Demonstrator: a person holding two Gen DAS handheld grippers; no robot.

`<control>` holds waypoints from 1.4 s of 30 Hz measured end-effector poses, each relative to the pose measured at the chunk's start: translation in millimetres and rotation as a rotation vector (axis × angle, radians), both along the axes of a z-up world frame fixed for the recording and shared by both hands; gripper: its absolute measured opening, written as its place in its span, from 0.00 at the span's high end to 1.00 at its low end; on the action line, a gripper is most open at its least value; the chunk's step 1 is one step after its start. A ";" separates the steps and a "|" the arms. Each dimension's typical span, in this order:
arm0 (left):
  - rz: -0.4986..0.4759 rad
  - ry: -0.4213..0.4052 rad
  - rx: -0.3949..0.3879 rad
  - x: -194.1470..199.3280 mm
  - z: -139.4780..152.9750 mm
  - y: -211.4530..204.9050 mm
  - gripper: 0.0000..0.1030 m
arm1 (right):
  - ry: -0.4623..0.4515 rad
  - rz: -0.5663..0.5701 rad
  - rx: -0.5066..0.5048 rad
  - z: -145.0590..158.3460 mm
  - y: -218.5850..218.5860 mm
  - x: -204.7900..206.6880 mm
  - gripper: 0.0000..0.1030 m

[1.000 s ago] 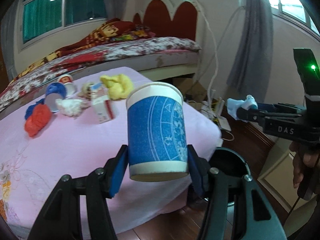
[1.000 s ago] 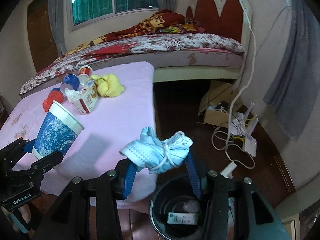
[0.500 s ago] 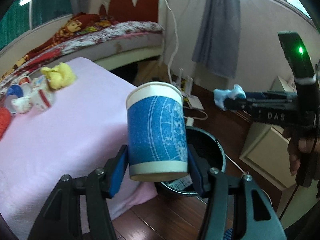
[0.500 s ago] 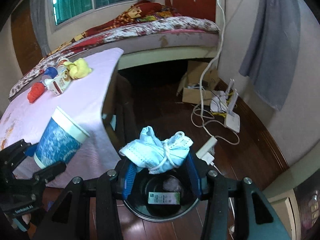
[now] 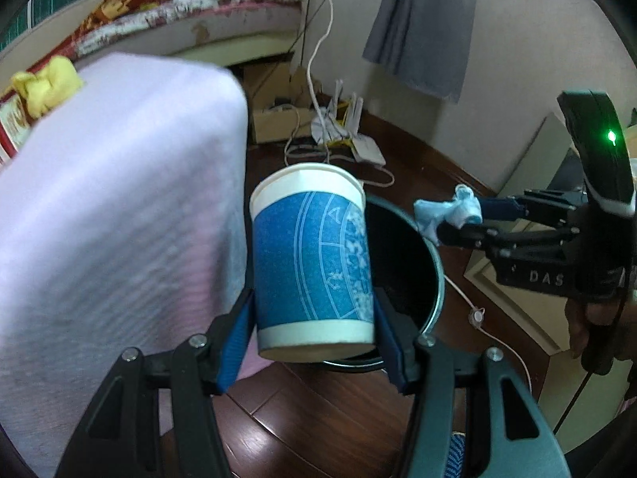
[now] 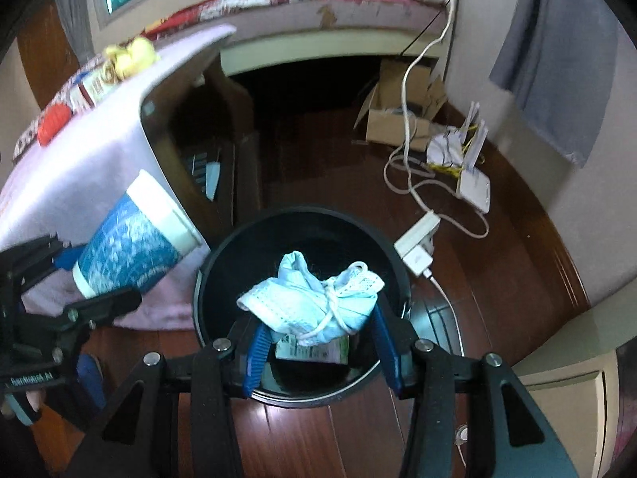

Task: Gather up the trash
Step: 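Carry the blue cup and mask to the black bin and release both, then move both tools back over the bed toward the remaining items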

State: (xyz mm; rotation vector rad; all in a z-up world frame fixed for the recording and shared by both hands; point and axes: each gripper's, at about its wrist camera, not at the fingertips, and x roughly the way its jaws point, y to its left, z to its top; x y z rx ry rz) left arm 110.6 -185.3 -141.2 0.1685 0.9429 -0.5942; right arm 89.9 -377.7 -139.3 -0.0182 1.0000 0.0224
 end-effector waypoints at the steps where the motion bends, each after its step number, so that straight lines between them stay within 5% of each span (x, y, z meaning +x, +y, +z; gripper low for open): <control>1: 0.000 0.011 -0.001 2.5 -4.4 -0.9 0.44 | 0.015 0.013 -0.004 -6.6 -0.4 2.6 0.52; 10: 0.012 0.074 0.000 14.8 -31.2 -8.5 0.42 | 0.096 0.112 -0.008 -47.3 5.3 26.7 0.51; 12: 0.010 0.101 -0.006 16.5 -36.0 -11.1 0.34 | 0.116 0.128 -0.003 -57.5 5.8 28.6 0.48; 13: 0.021 0.111 0.002 18.4 -38.3 -11.1 0.25 | 0.119 0.134 -0.016 -61.7 6.2 28.8 0.28; 14: 0.029 0.119 -0.003 17.8 -39.8 -10.4 0.10 | 0.120 0.120 -0.060 -66.7 5.8 28.2 0.14; 15: 0.032 0.125 -0.021 16.7 -40.1 -8.7 0.04 | 0.122 0.095 -0.114 -71.1 4.6 26.7 0.03; 26: 0.103 0.048 0.040 -4.4 -21.5 13.3 0.03 | 0.127 -0.026 -0.070 -49.5 -21.6 12.5 0.03; 42: 0.163 -0.052 0.025 -21.7 31.6 50.0 0.01 | 0.012 0.008 -0.071 26.1 35.4 -20.4 0.00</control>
